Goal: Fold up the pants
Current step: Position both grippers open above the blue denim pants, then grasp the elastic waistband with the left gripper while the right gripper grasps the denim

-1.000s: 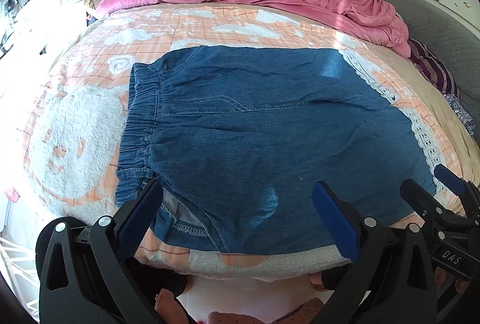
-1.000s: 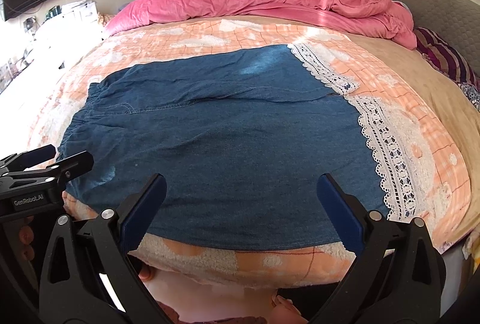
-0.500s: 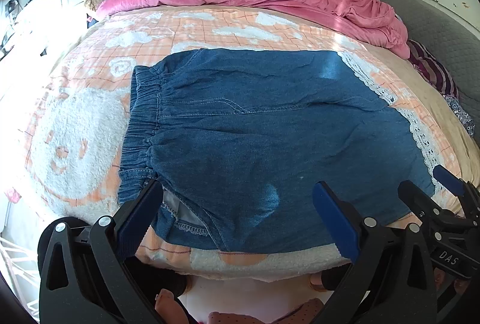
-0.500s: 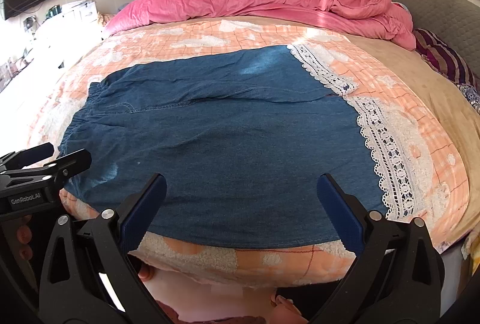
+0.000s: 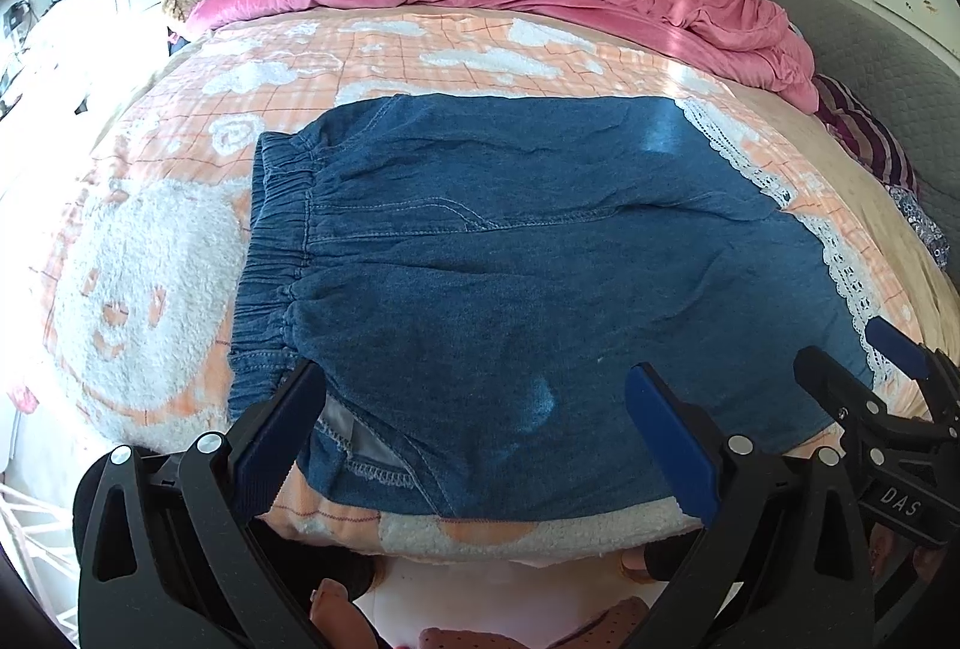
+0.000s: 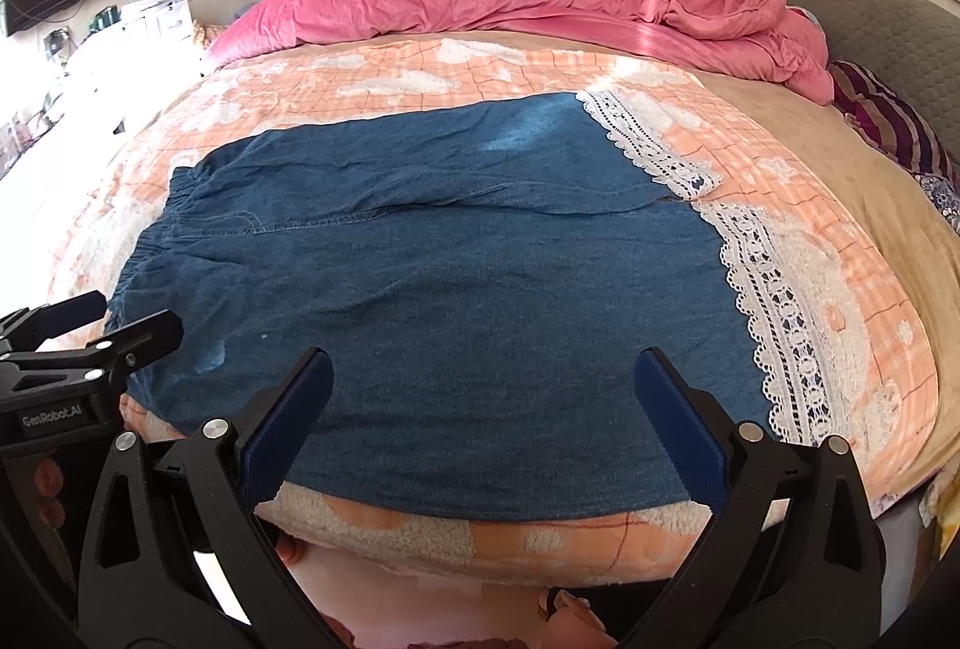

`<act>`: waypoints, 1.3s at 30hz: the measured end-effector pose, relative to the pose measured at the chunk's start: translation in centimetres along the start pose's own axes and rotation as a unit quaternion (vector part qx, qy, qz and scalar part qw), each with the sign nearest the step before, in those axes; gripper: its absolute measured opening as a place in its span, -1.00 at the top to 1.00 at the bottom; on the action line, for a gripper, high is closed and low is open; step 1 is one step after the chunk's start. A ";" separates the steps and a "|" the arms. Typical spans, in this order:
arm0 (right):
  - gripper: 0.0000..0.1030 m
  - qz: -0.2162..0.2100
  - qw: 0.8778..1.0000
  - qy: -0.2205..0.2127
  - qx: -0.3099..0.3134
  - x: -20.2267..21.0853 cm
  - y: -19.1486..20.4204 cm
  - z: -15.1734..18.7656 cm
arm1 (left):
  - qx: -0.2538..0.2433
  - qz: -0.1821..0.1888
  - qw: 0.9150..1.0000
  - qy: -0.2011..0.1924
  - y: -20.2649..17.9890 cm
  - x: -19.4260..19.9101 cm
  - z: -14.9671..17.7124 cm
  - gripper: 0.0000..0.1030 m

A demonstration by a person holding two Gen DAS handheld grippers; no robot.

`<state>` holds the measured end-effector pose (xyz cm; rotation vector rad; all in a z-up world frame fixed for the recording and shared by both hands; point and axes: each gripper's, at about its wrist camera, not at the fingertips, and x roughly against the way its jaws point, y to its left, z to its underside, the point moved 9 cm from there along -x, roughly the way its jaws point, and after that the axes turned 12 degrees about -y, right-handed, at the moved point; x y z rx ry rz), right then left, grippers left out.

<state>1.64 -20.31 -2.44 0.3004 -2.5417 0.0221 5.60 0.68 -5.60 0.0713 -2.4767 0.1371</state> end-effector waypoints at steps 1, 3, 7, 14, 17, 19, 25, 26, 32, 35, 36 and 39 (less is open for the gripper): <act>-0.84 -0.001 1.000 -0.001 0.001 -0.2 0.1 -0.2 | 0.000 0.002 1.000 0.001 0.1 -0.3 -0.2 -0.92; -0.84 -0.003 1.000 -0.001 0.006 -0.7 0.4 -0.7 | 0.002 0.003 1.000 0.003 0.3 -0.9 -0.7 -0.92; -0.84 -0.012 1.000 -0.001 0.014 -2.2 1.1 -2.1 | 0.004 -0.003 1.000 0.004 1.5 -2.7 -2.3 -0.92; -0.84 -0.045 0.998 0.019 0.039 -6.4 3.1 -4.5 | 0.018 -0.023 1.000 -0.001 5.9 -5.2 -5.4 -0.92; -0.84 -0.065 0.996 0.034 0.060 -8.8 4.4 -5.7 | 0.026 -0.047 0.999 -0.001 9.1 -6.9 -7.1 -0.92; -0.84 -0.080 0.993 0.043 0.079 -10.4 5.5 -6.6 | 0.025 -0.061 0.998 -0.001 11.0 -8.1 -8.0 -0.92; -0.84 -0.128 0.985 0.069 0.092 -15.1 8.1 -9.0 | 0.013 -0.067 0.997 0.030 15.0 -12.7 -9.2 -0.92; -0.84 -0.128 0.985 0.069 0.096 -15.7 8.3 -9.3 | 0.017 -0.064 0.997 0.035 15.2 -13.3 -9.1 -0.92; -0.84 -0.117 0.984 0.078 0.110 -19.2 8.4 -10.9 | 0.023 -0.040 0.998 0.035 15.6 -16.0 -9.8 -0.92; -0.84 -0.124 0.982 0.075 0.119 -20.2 8.9 -11.5 | 0.018 -0.021 0.999 0.035 14.8 -16.9 -9.9 -0.91; -0.84 -0.129 0.981 0.076 0.119 -20.6 9.1 -11.6 | 0.014 -0.017 0.999 0.036 14.6 -17.1 -9.9 -0.91; -0.84 -0.131 0.980 0.085 0.123 -21.7 9.4 -11.7 | 0.012 -0.007 0.999 0.038 14.1 -18.0 -9.7 -0.84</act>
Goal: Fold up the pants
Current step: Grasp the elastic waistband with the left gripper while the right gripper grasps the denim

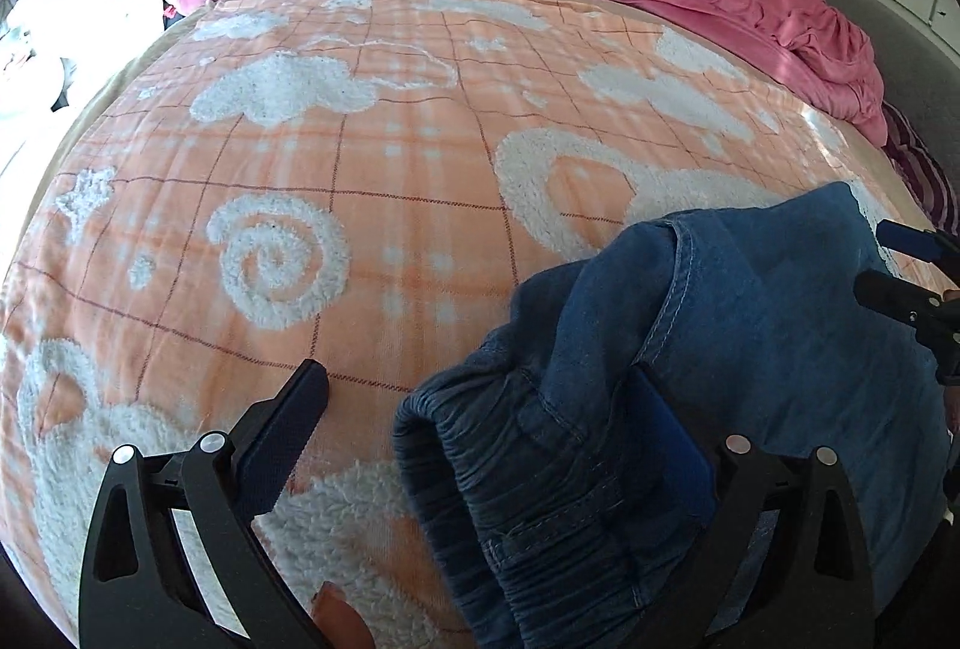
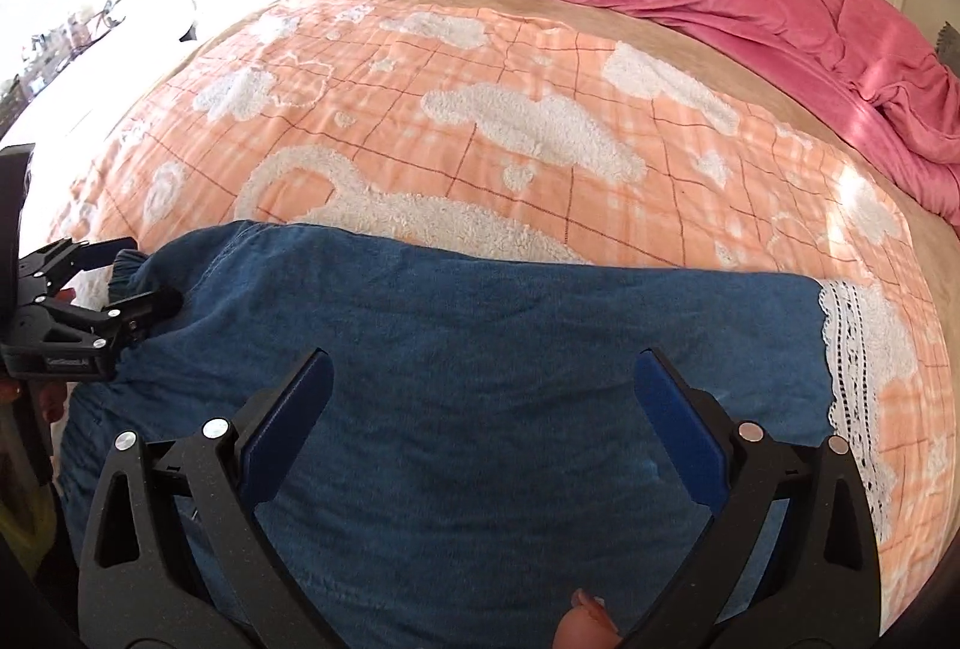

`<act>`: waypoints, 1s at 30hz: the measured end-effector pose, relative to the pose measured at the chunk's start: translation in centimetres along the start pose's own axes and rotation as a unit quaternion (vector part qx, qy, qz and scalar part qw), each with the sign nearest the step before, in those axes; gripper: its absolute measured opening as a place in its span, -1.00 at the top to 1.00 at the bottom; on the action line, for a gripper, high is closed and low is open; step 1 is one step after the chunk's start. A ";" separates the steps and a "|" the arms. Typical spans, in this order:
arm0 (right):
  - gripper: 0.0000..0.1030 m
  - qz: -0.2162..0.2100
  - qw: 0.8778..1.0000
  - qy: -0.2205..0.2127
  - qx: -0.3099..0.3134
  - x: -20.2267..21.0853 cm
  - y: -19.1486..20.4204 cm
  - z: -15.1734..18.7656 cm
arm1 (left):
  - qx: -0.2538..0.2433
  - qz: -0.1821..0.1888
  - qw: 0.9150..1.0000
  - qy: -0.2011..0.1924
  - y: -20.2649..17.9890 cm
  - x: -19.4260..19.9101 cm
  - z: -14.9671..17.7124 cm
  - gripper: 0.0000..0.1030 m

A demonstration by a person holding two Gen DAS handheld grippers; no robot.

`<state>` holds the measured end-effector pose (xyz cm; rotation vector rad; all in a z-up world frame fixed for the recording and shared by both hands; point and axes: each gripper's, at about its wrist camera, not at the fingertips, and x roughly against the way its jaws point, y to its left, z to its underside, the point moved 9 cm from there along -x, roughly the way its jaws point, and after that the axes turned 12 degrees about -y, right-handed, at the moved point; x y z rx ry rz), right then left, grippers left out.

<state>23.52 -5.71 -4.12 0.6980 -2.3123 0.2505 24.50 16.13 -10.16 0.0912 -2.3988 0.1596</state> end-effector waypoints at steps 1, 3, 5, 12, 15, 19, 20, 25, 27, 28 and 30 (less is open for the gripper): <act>-0.84 -0.004 1.000 0.003 0.006 -0.5 0.1 -0.2 | 0.001 0.006 1.000 -0.002 -0.1 -0.1 0.0 -0.44; -0.84 -0.006 1.000 0.008 0.016 -1.2 0.3 -0.4 | -0.001 0.009 1.000 -0.004 -0.2 -0.2 0.1 -0.09; -0.84 -0.009 0.999 0.013 0.035 -2.0 0.5 -0.7 | -0.017 0.001 1.000 -0.012 -0.4 -0.1 0.1 0.13; -0.84 -0.007 0.989 0.017 0.147 -4.5 1.8 -2.2 | -0.031 -0.029 0.997 -0.070 -0.7 2.5 -0.6 0.37; -0.84 -0.024 0.980 0.028 0.193 -5.5 3.1 -2.6 | -0.046 -0.042 0.993 -0.104 -1.0 4.0 -1.4 0.38; -0.52 -0.041 0.970 0.042 0.235 -6.7 4.7 -2.6 | -0.063 -0.051 0.987 -0.138 -1.4 5.6 -2.2 0.38; -0.44 -0.047 0.968 0.049 0.243 -7.2 5.1 -2.4 | -0.065 -0.052 0.987 -0.138 -1.5 5.5 -2.2 0.38; 0.83 -0.106 0.975 0.040 0.189 -6.7 6.6 -2.0 | -0.065 -0.052 0.988 -0.127 -1.2 4.9 -1.7 0.38; 0.89 -0.108 0.981 0.009 0.162 -5.4 6.3 -2.6 | -0.059 -0.049 0.989 -0.124 -0.9 4.9 -1.6 0.37; 0.92 -0.114 0.984 -0.003 0.139 -4.6 6.0 -2.8 | -0.053 -0.045 0.990 -0.124 -0.7 5.0 -1.6 0.37; 0.94 -0.118 0.986 -0.023 0.116 -3.2 5.5 -2.9 | -0.052 -0.040 0.990 -0.126 -0.8 5.2 -1.6 0.37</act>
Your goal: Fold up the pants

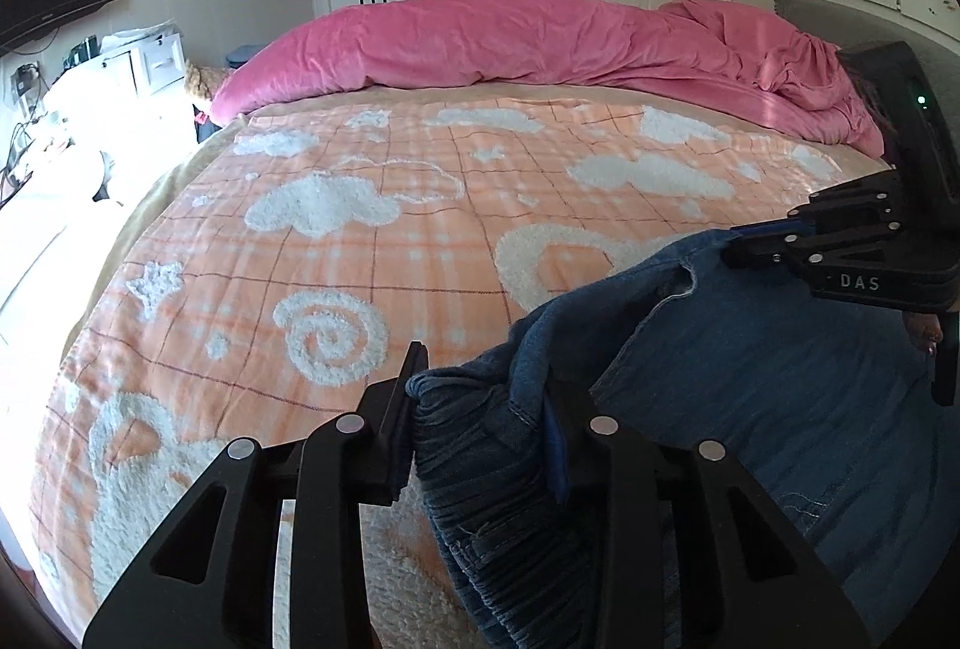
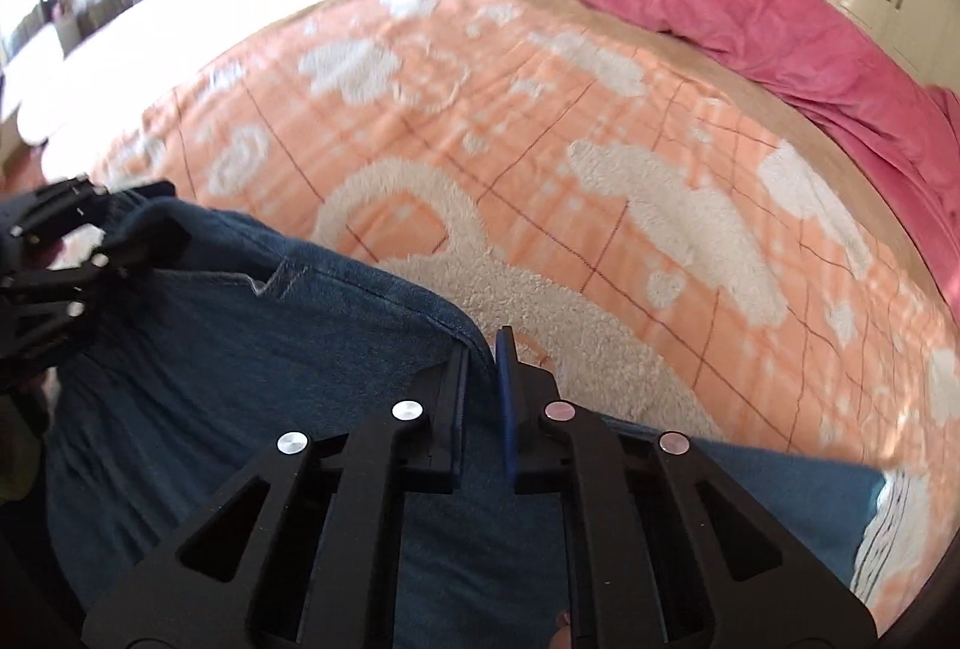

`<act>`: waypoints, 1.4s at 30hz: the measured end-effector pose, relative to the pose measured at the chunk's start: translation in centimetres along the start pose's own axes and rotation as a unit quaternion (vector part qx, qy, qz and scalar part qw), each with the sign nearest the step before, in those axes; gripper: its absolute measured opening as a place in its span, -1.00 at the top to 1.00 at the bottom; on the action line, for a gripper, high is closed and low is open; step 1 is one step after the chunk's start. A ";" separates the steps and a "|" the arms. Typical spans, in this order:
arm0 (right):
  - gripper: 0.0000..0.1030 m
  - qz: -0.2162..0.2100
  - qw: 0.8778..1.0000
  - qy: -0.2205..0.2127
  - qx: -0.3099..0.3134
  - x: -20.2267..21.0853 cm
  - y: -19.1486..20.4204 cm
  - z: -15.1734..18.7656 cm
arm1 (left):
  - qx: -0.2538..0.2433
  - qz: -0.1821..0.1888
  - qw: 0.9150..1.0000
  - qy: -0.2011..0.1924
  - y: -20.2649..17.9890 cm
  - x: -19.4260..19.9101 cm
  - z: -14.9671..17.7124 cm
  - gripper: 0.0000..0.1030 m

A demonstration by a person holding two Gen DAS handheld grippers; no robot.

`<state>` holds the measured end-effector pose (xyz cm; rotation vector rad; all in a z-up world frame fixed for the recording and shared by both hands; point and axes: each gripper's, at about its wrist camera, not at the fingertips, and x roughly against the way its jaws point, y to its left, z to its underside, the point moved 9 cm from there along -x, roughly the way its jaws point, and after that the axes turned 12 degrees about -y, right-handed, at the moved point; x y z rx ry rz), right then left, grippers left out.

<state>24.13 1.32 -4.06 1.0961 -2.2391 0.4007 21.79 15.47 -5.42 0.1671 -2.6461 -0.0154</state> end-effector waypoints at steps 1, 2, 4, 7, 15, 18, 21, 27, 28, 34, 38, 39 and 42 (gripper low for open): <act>0.94 0.004 1.000 -0.009 -0.006 0.8 0.0 0.0 | -0.002 0.001 1.000 -0.004 -0.1 0.2 -0.1 0.37; 0.94 0.006 1.000 -0.016 -0.010 1.4 0.0 0.0 | -0.006 0.002 1.000 -0.007 -0.3 0.5 -0.2 0.37; 0.94 0.011 0.999 -0.032 -0.017 2.7 0.3 0.1 | -0.014 0.001 1.000 -0.014 -0.6 1.1 -0.4 0.37; 0.95 0.022 0.998 -0.055 -0.028 4.8 0.7 0.7 | -0.006 0.009 1.000 -0.021 -0.8 2.5 -0.6 0.37; 0.95 0.050 0.993 -0.102 -0.038 11.1 3.5 3.1 | -0.005 0.033 0.999 -0.036 -1.6 6.5 0.0 0.37; 0.95 0.046 0.992 -0.106 -0.044 12.8 5.0 4.6 | -0.009 0.033 0.999 -0.031 -2.0 7.9 1.2 0.37; 0.95 0.065 0.991 -0.106 -0.040 14.1 6.0 6.2 | -0.008 0.045 0.998 -0.031 -2.5 9.6 2.0 0.34; 0.94 0.065 0.989 -0.112 -0.071 16.7 7.9 9.3 | -0.002 0.071 0.997 -0.018 -3.2 12.2 3.5 0.33; 0.94 0.057 0.990 -0.110 -0.074 17.1 8.5 9.7 | -0.002 0.070 0.997 -0.016 -3.2 12.7 3.8 0.33; 0.94 0.045 0.993 -0.100 -0.053 18.4 11.0 11.7 | -0.002 0.070 0.998 0.005 -3.1 14.3 5.5 0.31; 0.94 0.036 0.994 -0.096 -0.035 19.1 12.8 12.9 | -0.006 0.061 0.998 0.025 -3.0 14.9 6.9 0.26; 0.94 0.032 0.995 -0.093 -0.034 19.2 13.2 13.2 | -0.006 0.059 0.998 0.029 -2.9 15.0 7.2 0.25; 0.94 0.024 0.996 -0.083 -0.027 19.0 14.2 14.4 | 0.000 0.059 0.997 0.041 -2.6 15.3 8.1 0.24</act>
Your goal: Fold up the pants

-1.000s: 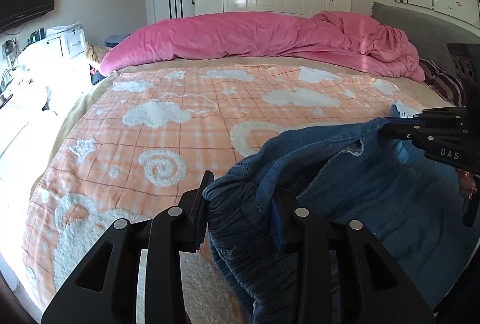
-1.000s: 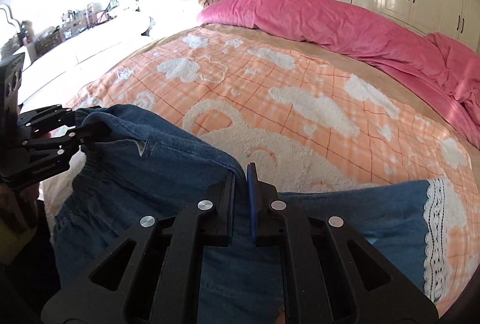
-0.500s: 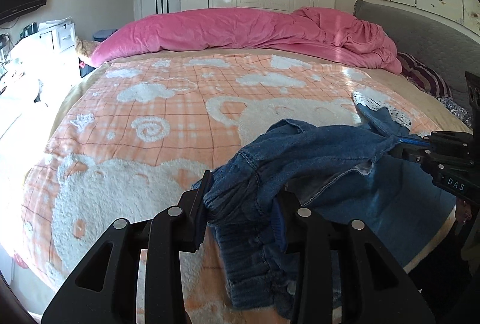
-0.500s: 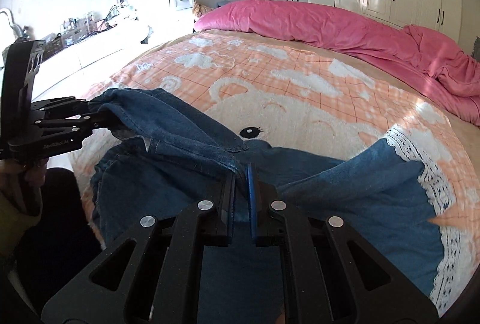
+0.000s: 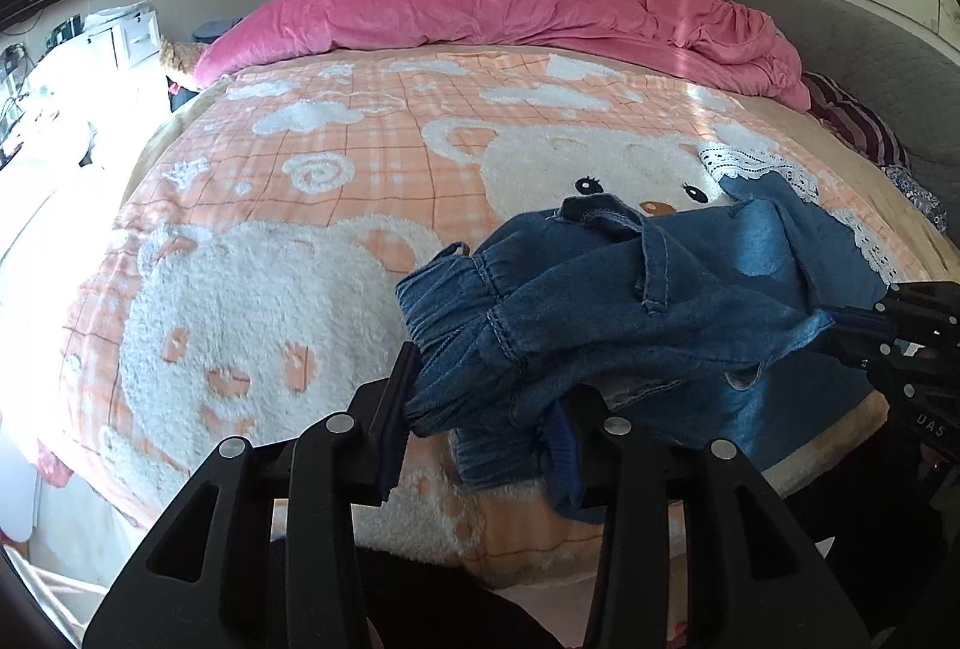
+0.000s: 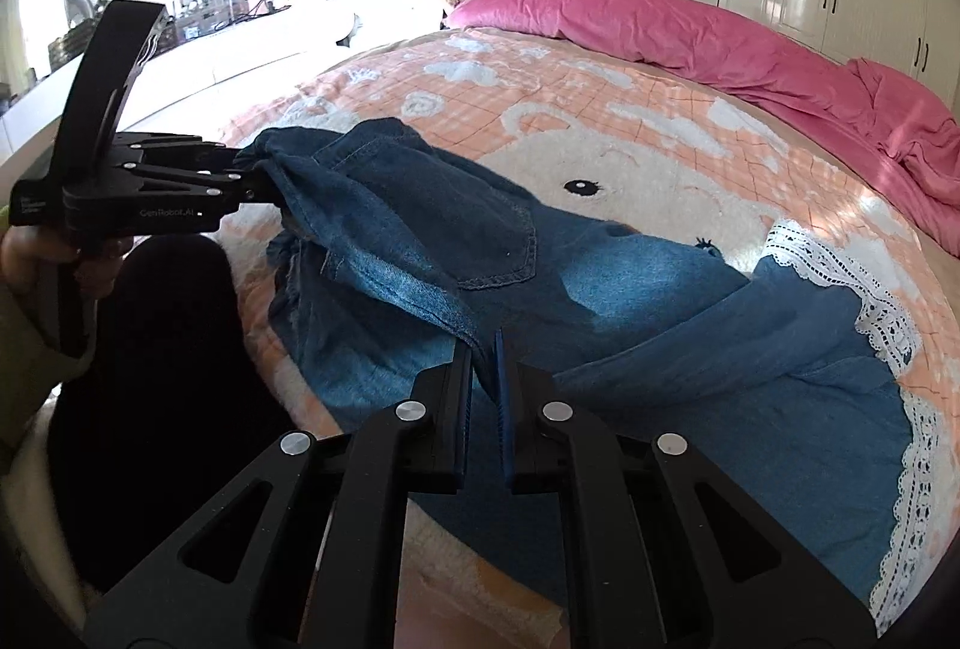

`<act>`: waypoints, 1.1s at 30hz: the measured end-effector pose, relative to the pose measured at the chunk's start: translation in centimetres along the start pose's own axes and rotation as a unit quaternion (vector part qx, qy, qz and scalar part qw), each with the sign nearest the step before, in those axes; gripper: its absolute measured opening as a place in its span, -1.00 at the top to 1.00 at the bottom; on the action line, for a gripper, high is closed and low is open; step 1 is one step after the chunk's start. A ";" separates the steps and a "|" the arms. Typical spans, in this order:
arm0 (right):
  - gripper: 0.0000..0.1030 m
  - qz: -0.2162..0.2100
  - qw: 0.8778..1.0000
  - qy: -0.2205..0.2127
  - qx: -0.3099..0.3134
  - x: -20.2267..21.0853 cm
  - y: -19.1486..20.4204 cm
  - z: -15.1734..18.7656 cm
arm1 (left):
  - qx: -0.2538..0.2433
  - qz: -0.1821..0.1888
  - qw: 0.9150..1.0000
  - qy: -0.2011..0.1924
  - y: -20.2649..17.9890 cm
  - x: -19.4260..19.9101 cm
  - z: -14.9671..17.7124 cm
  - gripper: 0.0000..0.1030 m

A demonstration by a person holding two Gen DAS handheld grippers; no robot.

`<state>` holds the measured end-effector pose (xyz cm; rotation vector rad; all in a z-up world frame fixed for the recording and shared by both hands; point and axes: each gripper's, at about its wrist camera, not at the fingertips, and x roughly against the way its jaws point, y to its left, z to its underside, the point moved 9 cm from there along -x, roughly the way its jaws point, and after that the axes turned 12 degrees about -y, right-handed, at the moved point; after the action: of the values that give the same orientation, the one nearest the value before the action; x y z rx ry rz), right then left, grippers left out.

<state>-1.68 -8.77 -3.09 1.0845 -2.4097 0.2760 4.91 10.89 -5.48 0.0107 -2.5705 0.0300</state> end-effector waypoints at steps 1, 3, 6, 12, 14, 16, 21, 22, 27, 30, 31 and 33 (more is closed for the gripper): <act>0.94 -0.004 1.000 0.006 -0.001 -0.1 0.3 0.6 | 0.001 -0.001 1.000 0.002 0.0 0.1 0.2 0.23; 0.94 -0.011 1.000 0.016 -0.010 -0.3 0.7 1.4 | 0.003 -0.005 1.000 0.007 0.2 0.2 0.5 0.19; 0.94 -0.021 1.000 0.017 -0.014 -0.2 1.3 1.7 | 0.017 -0.009 1.000 0.014 0.7 0.5 1.0 0.10; 0.94 -0.033 0.999 0.017 -0.007 0.2 2.1 1.6 | 0.046 -0.009 0.999 0.023 1.7 1.5 2.1 -0.04; 0.93 -0.046 0.998 0.027 -0.020 0.2 2.3 2.2 | 0.041 -0.012 0.999 0.022 1.6 2.0 2.2 -0.04; 0.93 -0.051 0.998 0.029 -0.026 0.2 2.2 2.4 | 0.042 -0.012 0.999 0.019 1.7 2.7 2.2 -0.04; 0.93 -0.056 0.998 0.027 -0.014 0.7 2.7 2.6 | 0.034 -0.020 0.999 0.009 1.7 3.9 1.4 -0.04; 0.93 -0.055 0.998 0.030 -0.014 0.6 2.7 2.7 | 0.031 -0.026 0.999 0.007 1.8 4.1 1.2 -0.04; 0.90 -0.053 0.996 0.059 -0.030 -0.4 2.4 4.0 | 0.039 -0.038 0.998 -0.007 2.3 5.1 -0.2 -0.02; 0.86 -0.055 0.996 0.067 -0.032 -0.7 2.6 4.8 | 0.061 0.003 0.998 -0.011 0.6 4.7 -1.1 -0.02; 0.85 -0.056 0.996 0.068 -0.035 -0.8 2.6 4.8 | 0.059 0.019 0.998 -0.007 -0.6 4.2 -1.2 -0.02; 0.85 -0.058 0.995 0.070 -0.042 -0.6 2.4 4.8 | 0.045 0.041 0.998 -0.005 -2.7 3.1 -1.3 -0.03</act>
<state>-4.82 -8.54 -7.52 1.1239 -2.2065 0.2016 3.03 8.18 -2.68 -0.0602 -2.5763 0.1778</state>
